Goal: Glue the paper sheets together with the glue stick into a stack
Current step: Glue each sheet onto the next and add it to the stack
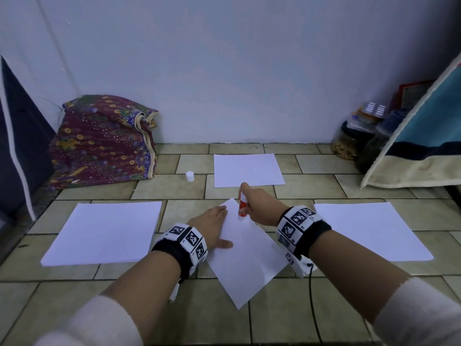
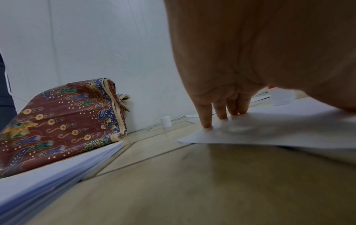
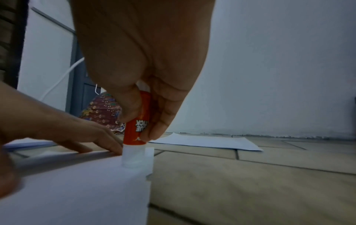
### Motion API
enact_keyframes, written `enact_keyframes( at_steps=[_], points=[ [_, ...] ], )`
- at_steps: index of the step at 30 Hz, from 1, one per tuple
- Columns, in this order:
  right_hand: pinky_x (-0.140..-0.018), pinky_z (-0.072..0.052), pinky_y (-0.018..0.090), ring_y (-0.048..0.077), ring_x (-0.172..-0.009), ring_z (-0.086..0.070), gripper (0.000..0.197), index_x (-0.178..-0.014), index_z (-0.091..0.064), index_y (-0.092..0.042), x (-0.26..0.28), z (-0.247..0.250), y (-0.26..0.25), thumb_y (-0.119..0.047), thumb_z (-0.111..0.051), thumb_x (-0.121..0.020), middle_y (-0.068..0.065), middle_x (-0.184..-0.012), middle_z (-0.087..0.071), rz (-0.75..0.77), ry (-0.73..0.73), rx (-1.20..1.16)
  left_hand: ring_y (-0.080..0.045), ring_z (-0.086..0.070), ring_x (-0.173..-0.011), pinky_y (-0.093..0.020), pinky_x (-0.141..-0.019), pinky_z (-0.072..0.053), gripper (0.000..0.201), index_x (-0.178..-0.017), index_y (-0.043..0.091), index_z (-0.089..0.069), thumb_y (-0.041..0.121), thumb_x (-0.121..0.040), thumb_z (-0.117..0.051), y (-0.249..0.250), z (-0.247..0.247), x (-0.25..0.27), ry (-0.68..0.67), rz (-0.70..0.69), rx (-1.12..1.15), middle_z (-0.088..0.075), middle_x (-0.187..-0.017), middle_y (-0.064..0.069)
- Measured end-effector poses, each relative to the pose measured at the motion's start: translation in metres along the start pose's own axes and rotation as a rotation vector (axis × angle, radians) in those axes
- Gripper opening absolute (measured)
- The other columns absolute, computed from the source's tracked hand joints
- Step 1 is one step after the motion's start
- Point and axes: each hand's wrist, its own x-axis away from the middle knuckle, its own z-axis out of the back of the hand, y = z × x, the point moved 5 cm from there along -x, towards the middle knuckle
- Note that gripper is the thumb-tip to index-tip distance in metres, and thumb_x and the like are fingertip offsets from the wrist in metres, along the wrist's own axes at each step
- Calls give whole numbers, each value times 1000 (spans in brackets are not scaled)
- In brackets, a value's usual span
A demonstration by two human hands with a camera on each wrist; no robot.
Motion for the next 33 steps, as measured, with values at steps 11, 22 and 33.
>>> enact_keyframes(
  at_steps=[11, 22, 33],
  points=[
    [-72, -52, 25, 16, -85, -65, 16, -102, -42, -3, 65, 6, 30, -4, -55, -91, 7, -98, -69, 125, -149, 3, -14, -9, -147, -36, -113, -30, 93, -153, 9, -9, 55, -88, -57, -1, 0, -1, -28, -28, -57, -2, -161, 2],
    [-73, -56, 37, 25, -84, -66, 22, -94, -46, -16, 87, 13, 61, -11, -66, -87, 10, -96, -68, 68, -292, -42, -16, -18, -145, -33, -116, -22, 53, -152, 17, -21, 14, -102, -37, -9, 13, -5, -79, -22, -41, -15, -160, 3],
    [-69, -59, 26, 30, -81, -72, 23, -70, -49, -5, 73, 41, 105, -3, -70, -78, 26, -90, -65, -198, 308, -1505, -17, -27, -132, -33, -104, -32, 69, -142, 21, -32, 54, -87, -58, -30, 3, 14, 52, -25, -85, -29, -140, 0]
  ],
)
